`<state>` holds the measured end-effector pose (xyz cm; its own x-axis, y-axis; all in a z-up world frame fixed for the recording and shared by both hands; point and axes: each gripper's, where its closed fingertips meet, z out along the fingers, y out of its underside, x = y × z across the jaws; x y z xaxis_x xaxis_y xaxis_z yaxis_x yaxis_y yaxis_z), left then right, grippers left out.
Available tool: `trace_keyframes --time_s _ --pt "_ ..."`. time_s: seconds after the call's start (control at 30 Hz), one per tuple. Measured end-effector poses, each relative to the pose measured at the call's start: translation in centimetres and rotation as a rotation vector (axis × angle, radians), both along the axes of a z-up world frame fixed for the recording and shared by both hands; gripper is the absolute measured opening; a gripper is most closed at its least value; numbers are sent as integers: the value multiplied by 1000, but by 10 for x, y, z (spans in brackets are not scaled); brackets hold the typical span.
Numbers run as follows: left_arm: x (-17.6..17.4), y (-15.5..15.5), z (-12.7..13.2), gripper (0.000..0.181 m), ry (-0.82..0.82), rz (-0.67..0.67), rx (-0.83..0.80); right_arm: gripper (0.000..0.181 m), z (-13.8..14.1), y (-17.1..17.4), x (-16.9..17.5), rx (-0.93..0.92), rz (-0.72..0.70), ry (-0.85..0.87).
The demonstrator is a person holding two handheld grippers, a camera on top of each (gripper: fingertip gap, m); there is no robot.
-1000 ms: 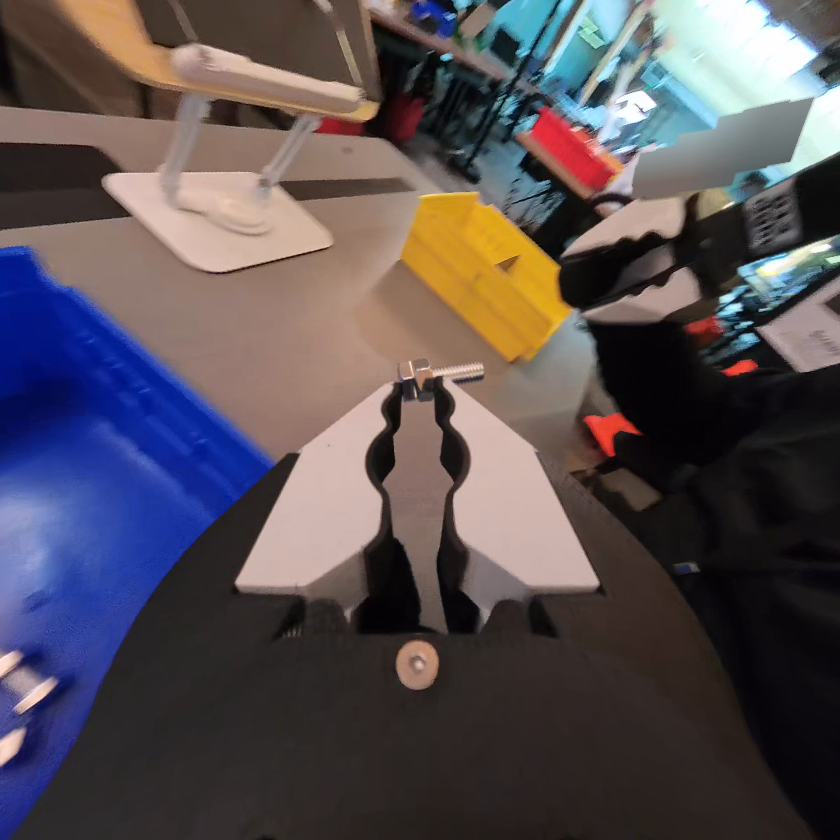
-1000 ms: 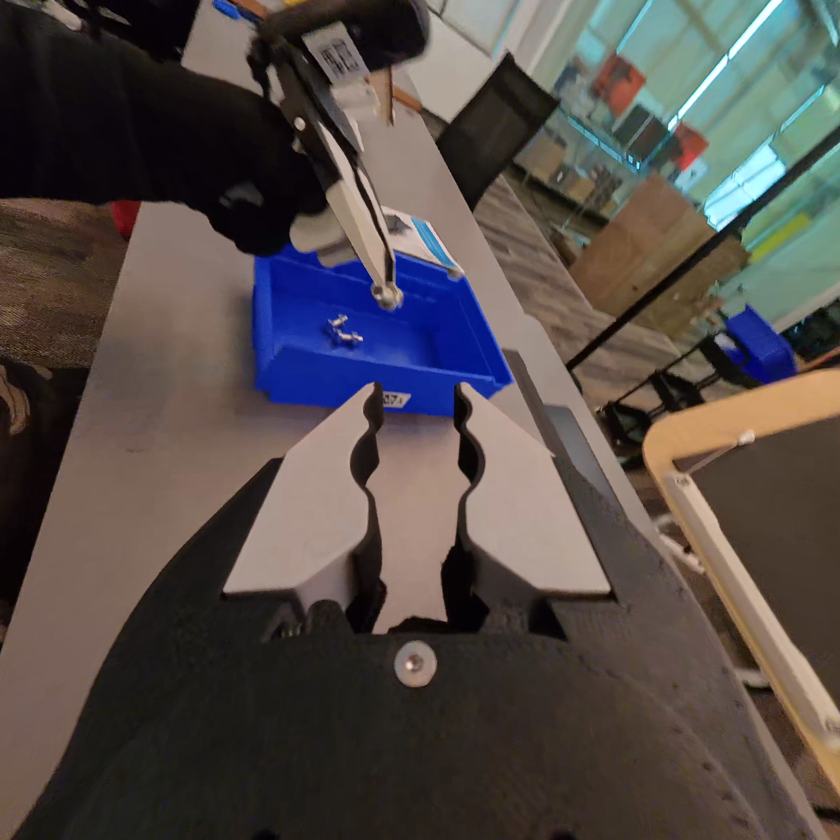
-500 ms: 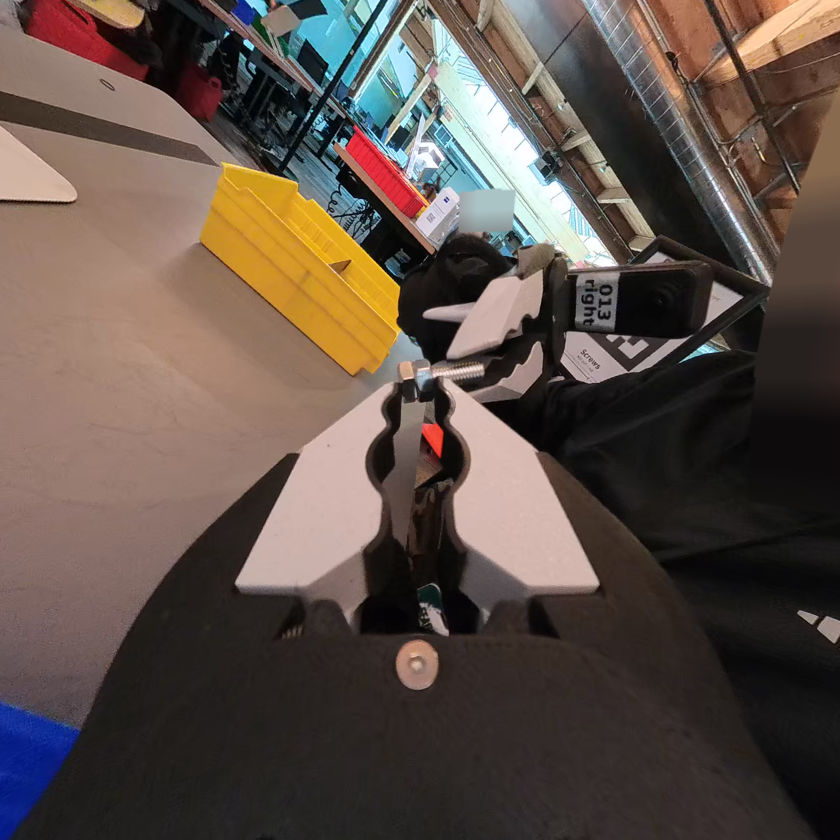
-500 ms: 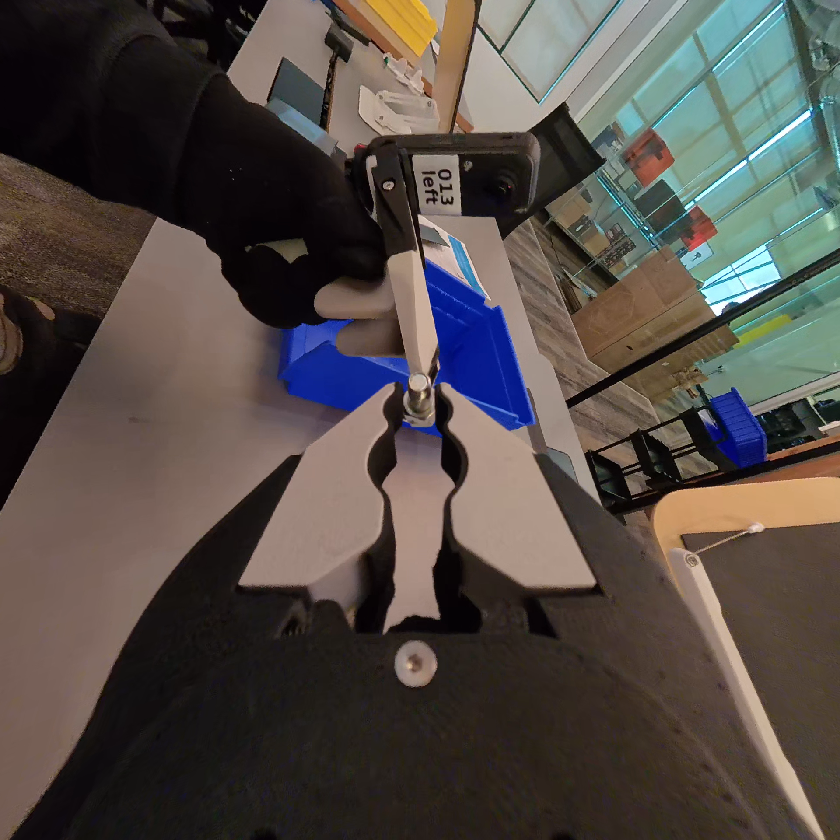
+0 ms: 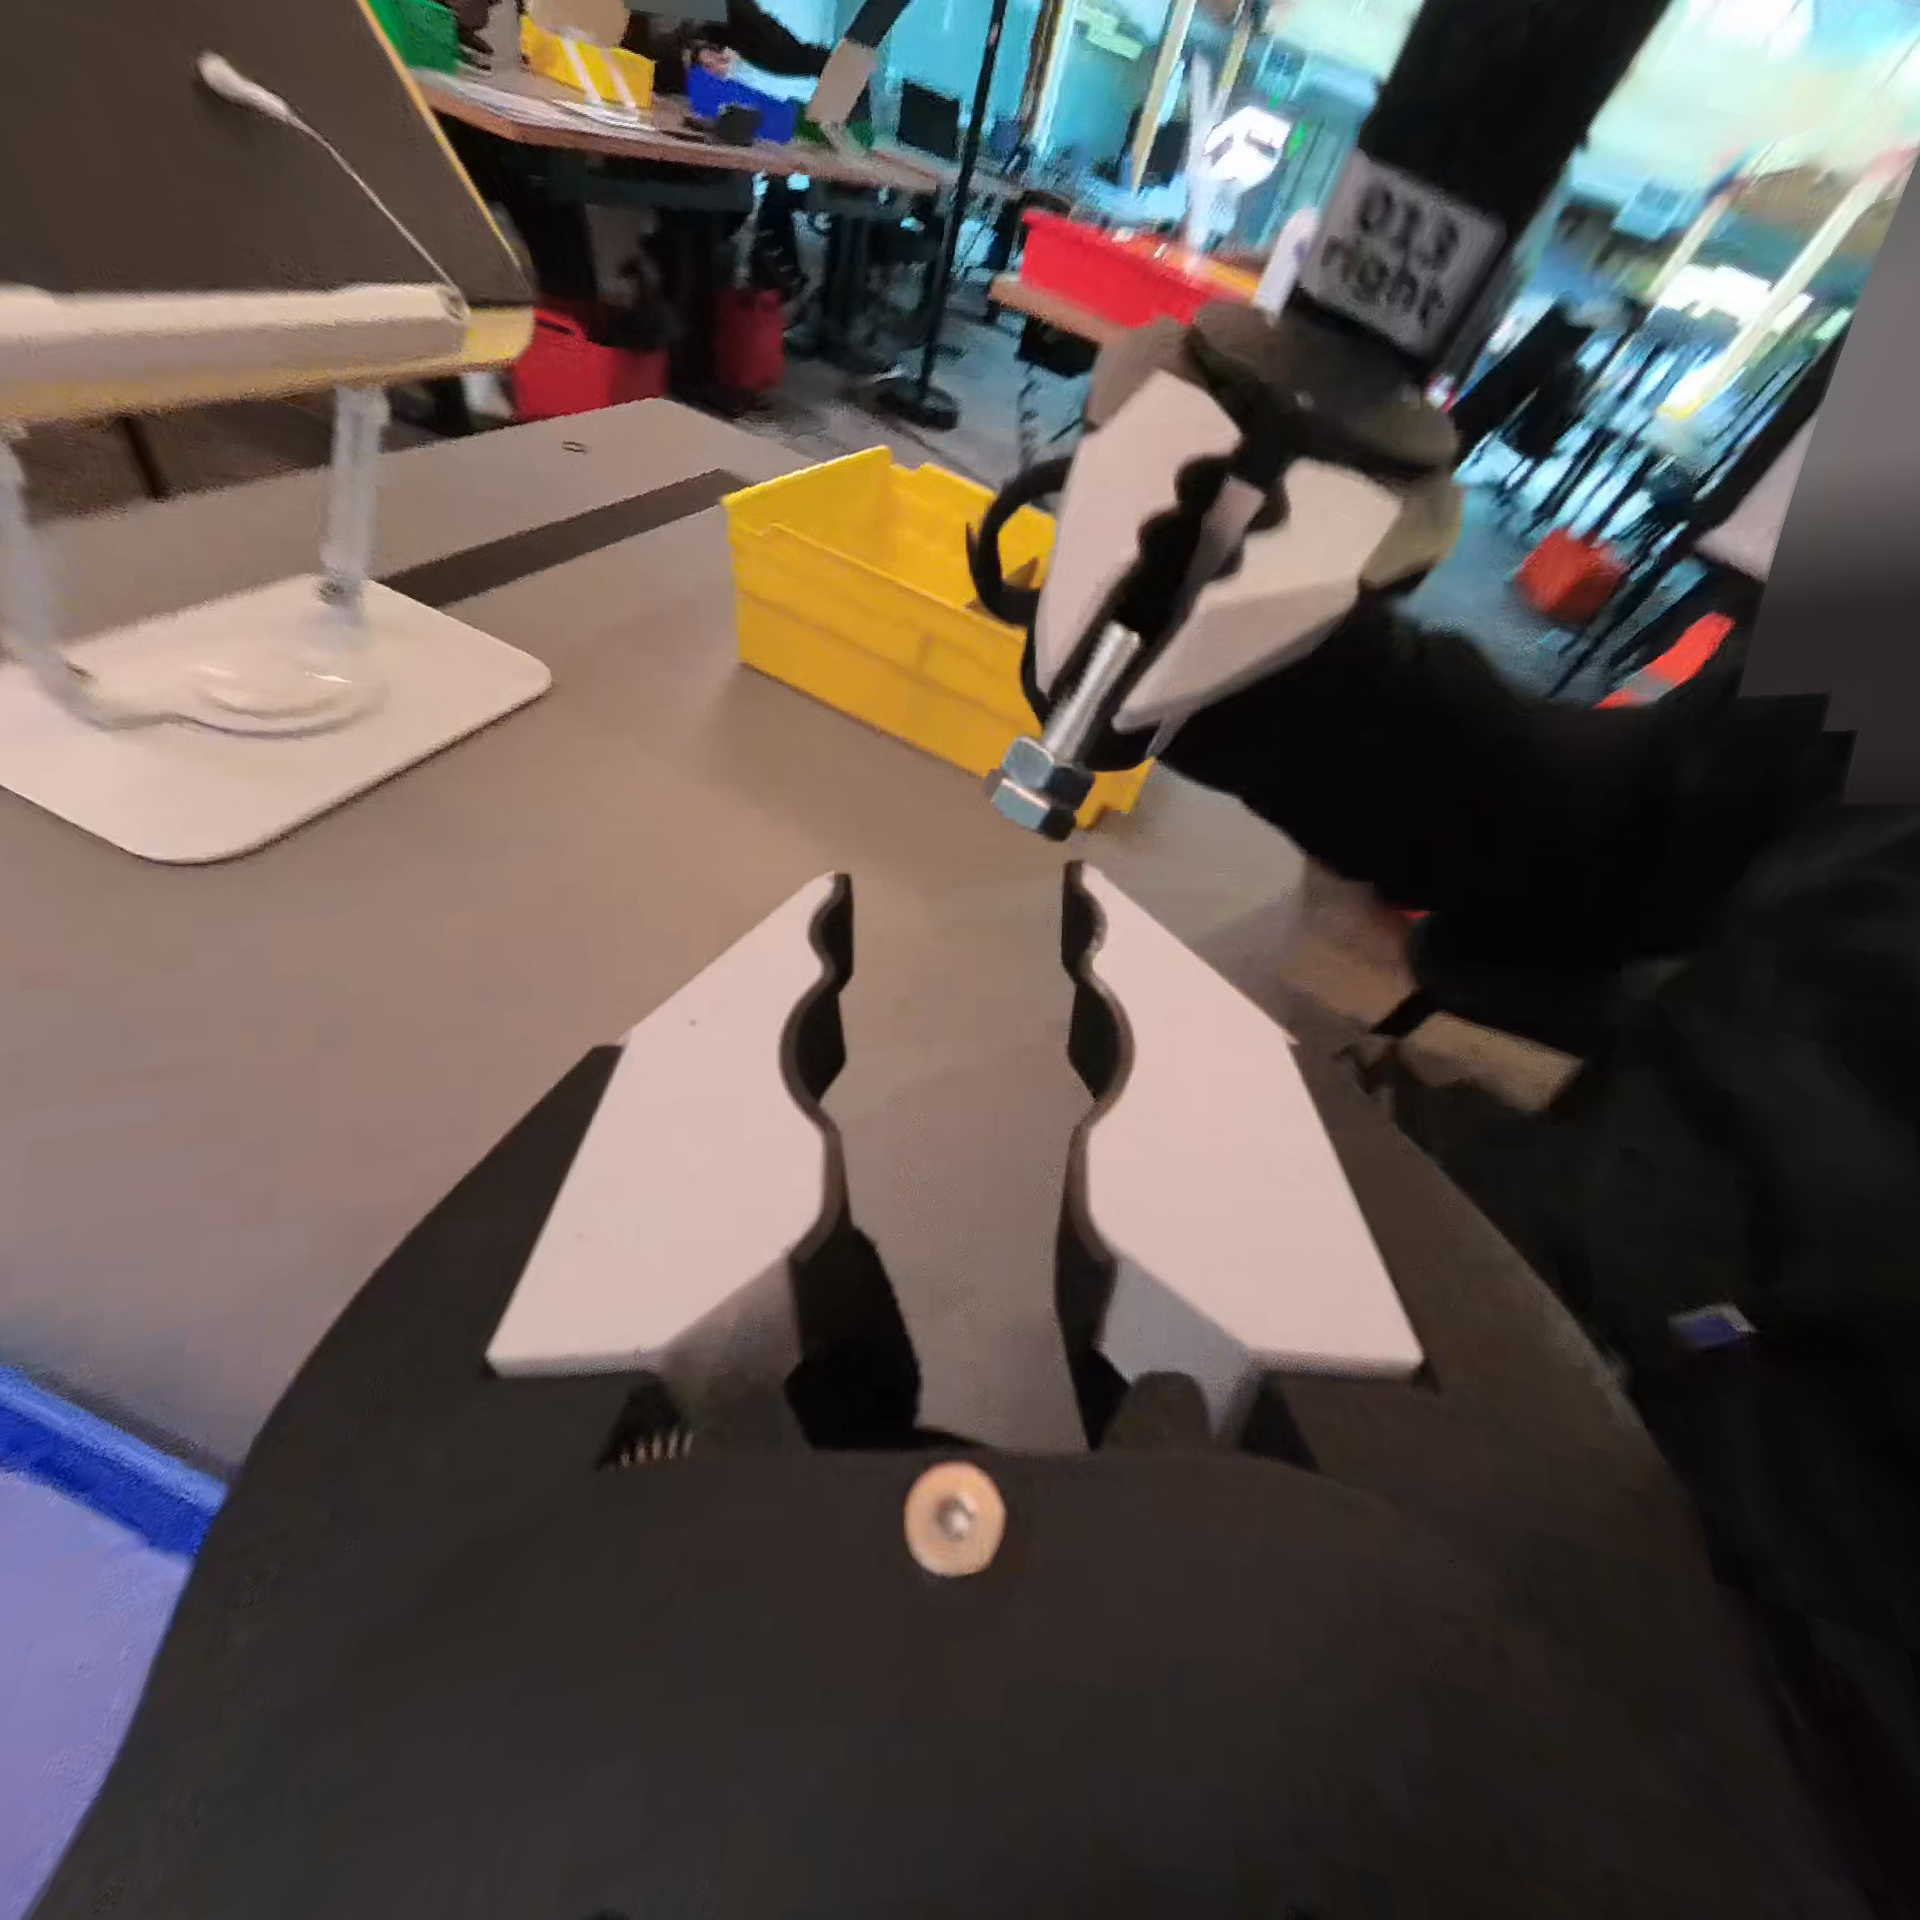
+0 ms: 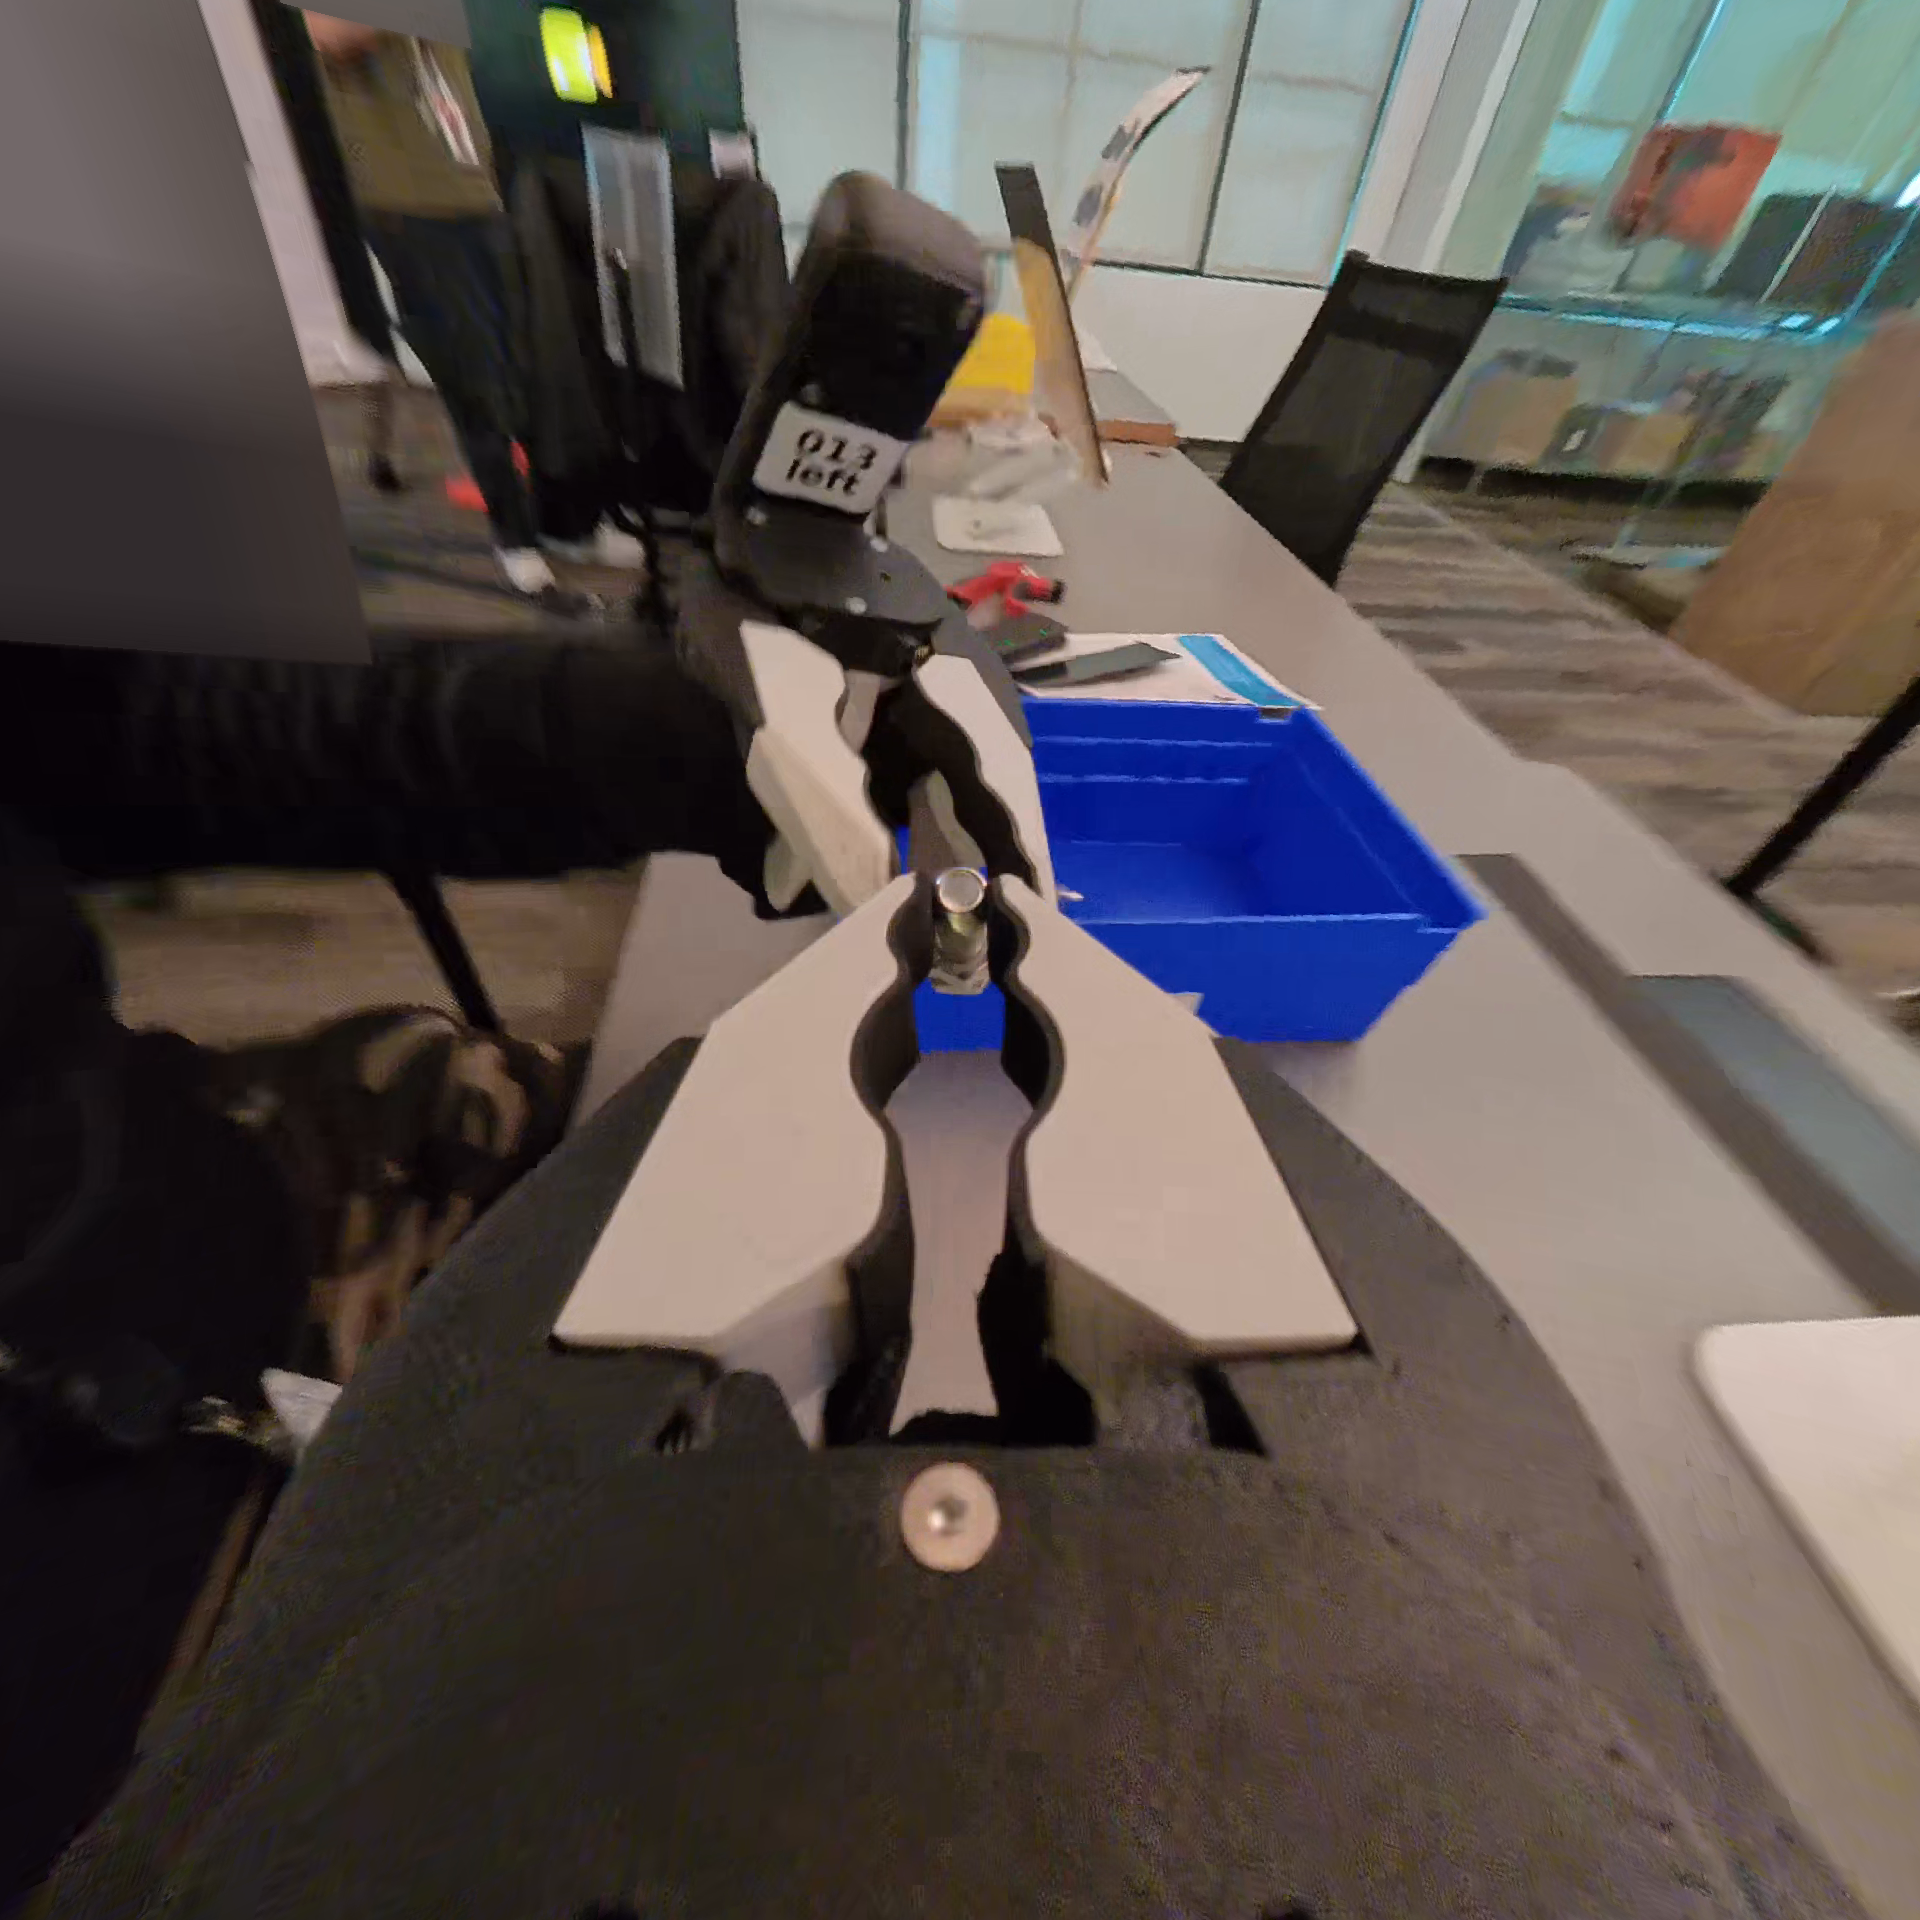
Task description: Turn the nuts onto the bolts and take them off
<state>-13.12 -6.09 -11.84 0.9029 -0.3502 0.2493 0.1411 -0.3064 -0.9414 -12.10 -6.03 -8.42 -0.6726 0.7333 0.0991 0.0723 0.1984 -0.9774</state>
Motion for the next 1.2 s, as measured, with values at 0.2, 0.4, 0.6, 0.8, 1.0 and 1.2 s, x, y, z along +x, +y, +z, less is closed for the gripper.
trace_keyframes --time_s 0.2,0.4,0.6,0.8,1.0,1.2 --pt "12 7 4 34 141 22 17 8 8 2 4 -213 84 -114" --pt "20 6 6 30 145 -1 25 7 7 2 3 -238 70 -149" --pt "23 8 6 26 195 15 41 7 6 5 2 -252 50 -174" --pt "22 9 8 19 190 25 60 7 3 4 2 -238 35 -185" --pt "24 10 5 15 208 31 62 7 2 2 2 -229 31 -192" --pt "25 9 9 15 193 37 83 10 6 1 2 -231 30 -176"
